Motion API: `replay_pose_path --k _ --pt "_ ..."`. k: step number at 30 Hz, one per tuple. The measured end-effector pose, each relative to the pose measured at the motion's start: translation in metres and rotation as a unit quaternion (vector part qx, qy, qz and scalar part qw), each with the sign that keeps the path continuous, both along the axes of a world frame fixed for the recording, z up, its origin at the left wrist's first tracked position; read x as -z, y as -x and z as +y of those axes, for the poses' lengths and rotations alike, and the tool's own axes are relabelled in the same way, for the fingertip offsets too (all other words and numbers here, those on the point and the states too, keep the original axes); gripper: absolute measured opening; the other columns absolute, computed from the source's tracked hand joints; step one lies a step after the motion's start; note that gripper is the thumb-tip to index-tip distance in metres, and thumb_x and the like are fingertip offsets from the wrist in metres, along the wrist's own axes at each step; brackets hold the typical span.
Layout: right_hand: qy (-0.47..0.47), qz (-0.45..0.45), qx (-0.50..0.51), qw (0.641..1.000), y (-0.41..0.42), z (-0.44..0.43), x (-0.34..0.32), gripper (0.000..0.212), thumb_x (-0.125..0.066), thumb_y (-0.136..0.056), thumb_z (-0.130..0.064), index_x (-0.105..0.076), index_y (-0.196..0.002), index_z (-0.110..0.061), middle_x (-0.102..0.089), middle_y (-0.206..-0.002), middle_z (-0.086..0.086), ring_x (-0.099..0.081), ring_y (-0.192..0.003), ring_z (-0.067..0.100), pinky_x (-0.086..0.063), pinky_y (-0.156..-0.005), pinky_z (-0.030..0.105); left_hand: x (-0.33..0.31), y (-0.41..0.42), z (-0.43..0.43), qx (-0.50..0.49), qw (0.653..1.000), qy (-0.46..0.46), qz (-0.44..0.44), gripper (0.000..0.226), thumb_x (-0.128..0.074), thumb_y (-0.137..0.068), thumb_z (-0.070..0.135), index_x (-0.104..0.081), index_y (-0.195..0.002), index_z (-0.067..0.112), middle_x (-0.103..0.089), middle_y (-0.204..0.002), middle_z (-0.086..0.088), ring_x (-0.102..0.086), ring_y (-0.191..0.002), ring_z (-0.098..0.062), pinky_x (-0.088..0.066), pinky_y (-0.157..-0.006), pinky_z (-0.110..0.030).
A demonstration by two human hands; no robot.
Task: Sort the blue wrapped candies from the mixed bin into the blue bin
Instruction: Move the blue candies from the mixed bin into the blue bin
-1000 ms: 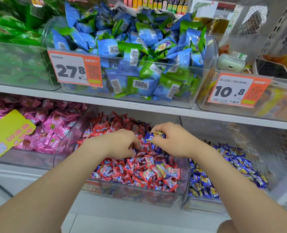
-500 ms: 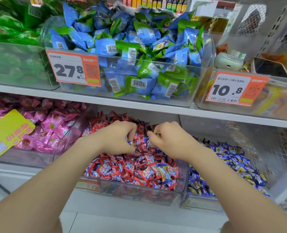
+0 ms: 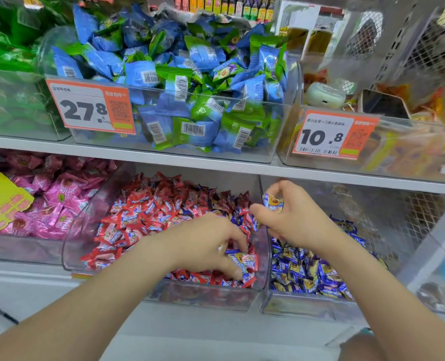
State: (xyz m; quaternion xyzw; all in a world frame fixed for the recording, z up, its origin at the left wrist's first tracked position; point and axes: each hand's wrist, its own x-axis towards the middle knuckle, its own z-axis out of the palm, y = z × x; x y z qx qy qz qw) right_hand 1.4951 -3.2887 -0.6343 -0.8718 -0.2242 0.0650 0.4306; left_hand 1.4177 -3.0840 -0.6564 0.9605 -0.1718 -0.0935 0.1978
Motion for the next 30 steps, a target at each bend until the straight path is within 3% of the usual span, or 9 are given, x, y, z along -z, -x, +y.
replay_pose_path --k 2,4,6,11,14,18,22,25,30 --pt "0.021 -0.011 -0.031 0.999 0.002 -0.005 -0.001 0.017 -0.064 -0.101 -0.03 -0.061 -0.118 -0.029 -0.06 -0.053 -0.012 -0.049 -0.045 0.016 -0.039 -0.046 0.024 0.006 -0.002 -0.004 0.005 0.998 -0.062 -0.032 0.058 -0.084 -0.072 0.064 -0.069 -0.123 0.041 -0.069 -0.102 0.015 -0.06 -0.096 -0.003 -0.055 -0.08 -0.033" --pt "0.034 -0.022 -0.048 0.998 0.004 -0.006 0.0 0.018 -0.055 -0.105 -0.028 -0.073 -0.106 -0.031 -0.06 -0.055 -0.014 -0.047 -0.048 0.016 -0.04 -0.05 0.026 0.01 -0.004 -0.007 0.011 0.994 -0.086 -0.059 0.05 -0.082 -0.075 0.061 -0.07 -0.119 0.04 -0.07 -0.109 0.017 -0.059 -0.103 -0.007 -0.056 -0.083 -0.037" --pt "0.037 -0.015 -0.042 0.998 0.007 -0.002 0.0 0.034 -0.049 -0.107 -0.031 -0.076 -0.087 -0.023 -0.05 -0.049 -0.011 -0.042 -0.047 0.014 -0.043 -0.053 0.031 0.013 -0.006 -0.007 0.011 0.995 -0.069 -0.074 0.033 -0.079 -0.079 0.054 -0.073 -0.105 0.035 -0.07 -0.099 0.016 -0.06 -0.091 -0.005 -0.057 -0.079 -0.037" --pt "0.054 -0.053 0.008 0.997 0.009 0.003 -0.002 0.057 -0.041 -0.11 -0.044 -0.048 -0.063 -0.012 -0.045 -0.049 -0.003 -0.038 -0.046 0.013 -0.035 -0.055 0.032 0.012 -0.012 0.008 -0.02 0.999 -0.016 -0.041 0.029 -0.077 -0.086 0.056 -0.063 -0.086 0.031 -0.063 -0.089 0.018 -0.057 -0.085 -0.001 -0.053 -0.078 -0.035" --pt "0.055 -0.09 0.024 0.994 0.007 0.006 -0.001 0.055 -0.05 -0.106 -0.045 -0.057 -0.067 -0.007 -0.064 -0.06 0.008 -0.049 -0.049 0.015 -0.045 -0.06 0.033 0.01 -0.017 0.016 -0.043 0.997 0.017 -0.057 0.026 -0.071 -0.092 0.054 -0.057 -0.091 0.032 -0.062 -0.085 0.013 -0.054 -0.08 -0.001 -0.044 -0.068 -0.029" --pt "0.053 -0.089 0.025 0.994 0.006 0.01 -0.001 0.054 -0.055 -0.104 -0.048 -0.061 -0.073 -0.004 -0.068 -0.066 0.01 -0.06 -0.058 0.021 -0.047 -0.061 0.032 0.014 -0.03 0.014 -0.107 0.988 0.057 -0.093 0.018 -0.061 -0.1 0.04 -0.051 -0.104 0.026 -0.055 -0.071 0.002 -0.047 -0.067 -0.008 -0.031 -0.057 -0.03" --pt "0.053 -0.086 0.025 0.995 0.002 0.01 0.001 0.056 -0.056 -0.104 -0.048 -0.061 -0.075 0.0 -0.067 -0.068 0.016 -0.049 -0.045 0.016 -0.04 -0.051 0.029 0.022 -0.054 0.007 -0.117 0.989 0.029 -0.085 0.029 -0.055 -0.098 0.027 -0.06 -0.126 0.03 -0.066 -0.093 0.002 -0.061 -0.09 -0.02 -0.049 -0.073 -0.036" --pt "0.047 -0.066 0.027 0.996 -0.002 0.009 0.003 0.057 -0.057 -0.103 -0.049 -0.06 -0.076 0.001 -0.064 -0.066 0.018 -0.044 -0.042 0.012 -0.037 -0.049 0.027 0.027 -0.069 -0.002 -0.136 0.989 -0.012 -0.05 0.017 -0.065 -0.099 0.042 -0.072 -0.1 0.026 -0.07 -0.091 -0.002 -0.066 -0.076 -0.022 -0.051 -0.065 -0.035" --pt "0.042 -0.051 0.022 0.998 -0.005 0.007 0.004 0.055 -0.058 -0.104 -0.048 -0.056 -0.066 -0.009 -0.058 -0.055 0.005 -0.043 -0.04 0.008 -0.035 -0.047 0.024 0.03 -0.08 -0.009 -0.166 0.982 -0.061 0.06 0.054 -0.081 -0.079 0.062 -0.056 -0.084 0.015 -0.056 -0.076 -0.002 -0.053 -0.062 -0.02 -0.043 -0.057 -0.033"
